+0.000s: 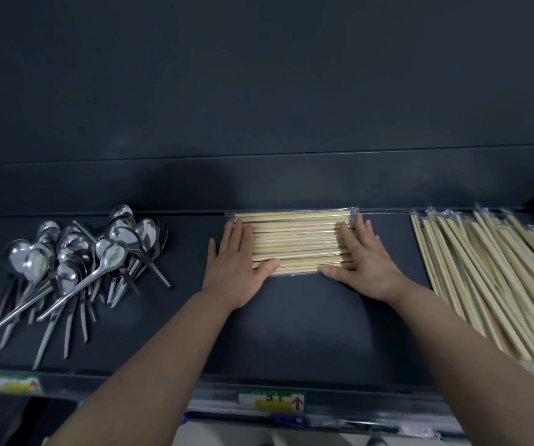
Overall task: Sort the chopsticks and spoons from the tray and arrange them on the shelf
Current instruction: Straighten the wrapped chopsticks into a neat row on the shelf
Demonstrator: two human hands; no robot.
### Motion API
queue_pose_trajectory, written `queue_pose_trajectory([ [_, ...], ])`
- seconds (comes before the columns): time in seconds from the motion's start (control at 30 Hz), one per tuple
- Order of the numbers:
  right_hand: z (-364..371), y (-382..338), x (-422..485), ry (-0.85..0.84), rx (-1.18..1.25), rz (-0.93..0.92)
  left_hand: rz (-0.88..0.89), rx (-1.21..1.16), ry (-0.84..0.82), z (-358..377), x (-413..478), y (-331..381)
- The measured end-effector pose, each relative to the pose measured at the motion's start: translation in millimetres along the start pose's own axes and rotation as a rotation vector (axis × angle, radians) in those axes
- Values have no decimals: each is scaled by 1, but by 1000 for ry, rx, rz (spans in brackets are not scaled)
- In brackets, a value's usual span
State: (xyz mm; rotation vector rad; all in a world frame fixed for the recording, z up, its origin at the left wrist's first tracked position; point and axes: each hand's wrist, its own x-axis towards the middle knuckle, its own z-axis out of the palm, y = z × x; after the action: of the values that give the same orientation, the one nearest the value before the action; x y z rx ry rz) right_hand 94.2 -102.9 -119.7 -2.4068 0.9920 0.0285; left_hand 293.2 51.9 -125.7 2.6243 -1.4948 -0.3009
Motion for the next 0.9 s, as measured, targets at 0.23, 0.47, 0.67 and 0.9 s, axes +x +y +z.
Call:
queue_pose_trajectory([
  [0.23,-8,-4,-29,297,-54,3,194,-139,250,-8,-6,34],
  [0.47,-41,41,-77,468,-205,36,213,-472,183,-11,-4,139],
  [0.67,-79,112,-119,566,-240,241,154,-497,10,5,7,233],
  [0.9,-98,163,-137,484,-194,317,-10,-276,-114,10,11,311],
])
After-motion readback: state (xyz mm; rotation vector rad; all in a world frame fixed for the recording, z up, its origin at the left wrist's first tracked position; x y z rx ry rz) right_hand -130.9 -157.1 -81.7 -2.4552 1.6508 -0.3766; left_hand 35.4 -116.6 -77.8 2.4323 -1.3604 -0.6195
